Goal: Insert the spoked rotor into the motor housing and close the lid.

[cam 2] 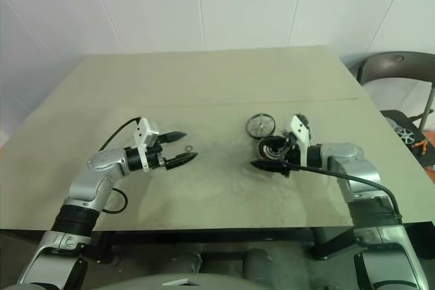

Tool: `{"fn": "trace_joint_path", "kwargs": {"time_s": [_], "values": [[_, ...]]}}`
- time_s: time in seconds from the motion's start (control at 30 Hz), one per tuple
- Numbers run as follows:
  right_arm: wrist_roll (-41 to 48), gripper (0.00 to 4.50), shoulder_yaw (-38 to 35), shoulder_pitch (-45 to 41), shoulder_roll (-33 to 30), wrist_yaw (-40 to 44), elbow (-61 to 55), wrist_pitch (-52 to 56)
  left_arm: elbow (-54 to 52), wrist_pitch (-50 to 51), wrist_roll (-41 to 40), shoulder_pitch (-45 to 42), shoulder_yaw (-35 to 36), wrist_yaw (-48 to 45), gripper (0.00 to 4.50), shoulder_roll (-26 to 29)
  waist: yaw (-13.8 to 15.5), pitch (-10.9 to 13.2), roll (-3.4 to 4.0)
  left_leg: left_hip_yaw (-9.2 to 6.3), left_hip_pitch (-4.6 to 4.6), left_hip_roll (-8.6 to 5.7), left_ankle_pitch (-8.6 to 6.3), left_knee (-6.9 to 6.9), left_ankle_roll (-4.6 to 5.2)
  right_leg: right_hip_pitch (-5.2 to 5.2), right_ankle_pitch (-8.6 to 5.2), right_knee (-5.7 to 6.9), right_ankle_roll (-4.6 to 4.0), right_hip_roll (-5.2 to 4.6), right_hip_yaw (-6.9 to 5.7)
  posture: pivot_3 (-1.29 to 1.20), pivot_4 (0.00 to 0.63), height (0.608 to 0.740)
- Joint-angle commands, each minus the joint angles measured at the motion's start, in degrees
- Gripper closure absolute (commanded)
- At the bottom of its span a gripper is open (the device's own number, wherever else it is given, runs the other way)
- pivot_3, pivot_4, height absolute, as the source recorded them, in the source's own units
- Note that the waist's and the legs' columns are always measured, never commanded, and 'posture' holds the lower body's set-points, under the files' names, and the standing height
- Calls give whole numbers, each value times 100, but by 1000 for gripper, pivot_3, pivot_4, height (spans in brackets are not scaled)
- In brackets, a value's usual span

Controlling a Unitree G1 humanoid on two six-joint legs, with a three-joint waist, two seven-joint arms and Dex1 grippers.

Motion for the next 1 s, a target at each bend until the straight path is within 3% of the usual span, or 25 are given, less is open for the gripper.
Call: {"fn": "trace_joint_path", "kwargs": {"time_s": [0.03, 0.43, 0.7, 1.0], "values": [[3, 22, 16, -219, 10, 7, -63, -66, -127, -105, 23, -27, 70, 37, 0, 72, 2, 0, 0, 0, 0, 0, 0, 1, 0, 1, 1, -1, 1, 0, 0, 0, 0, 740], [-436, 22, 185, -380, -180, -153, 70, -197, -127, -186, 54, 28, 77, 119, 0, 69, 39, 0, 0, 1, -3, 1, -1, -1, 2, 0, 10, -10, 5, 0, 0, 0, 0, 740], [-553, 22, 34, -318, -811, -49, 123, 29, 3, -286, 98, 48, 31, 87, 0, 55, 138, 0, 0, 7, -5, 2, -2, 0, 4, 2, 10, -19, 3, 0, 2, 0, 0, 740], [-906, 22, 391, 54, -1354, 108, -260, 171, 196, -432, 169, 14, -32, 68, 0, -43, 125, 0, 0, 20, -6, 6, -12, 0, 20, 10, 27, -47, 28, -1, 3, 0, 0, 740]]}}
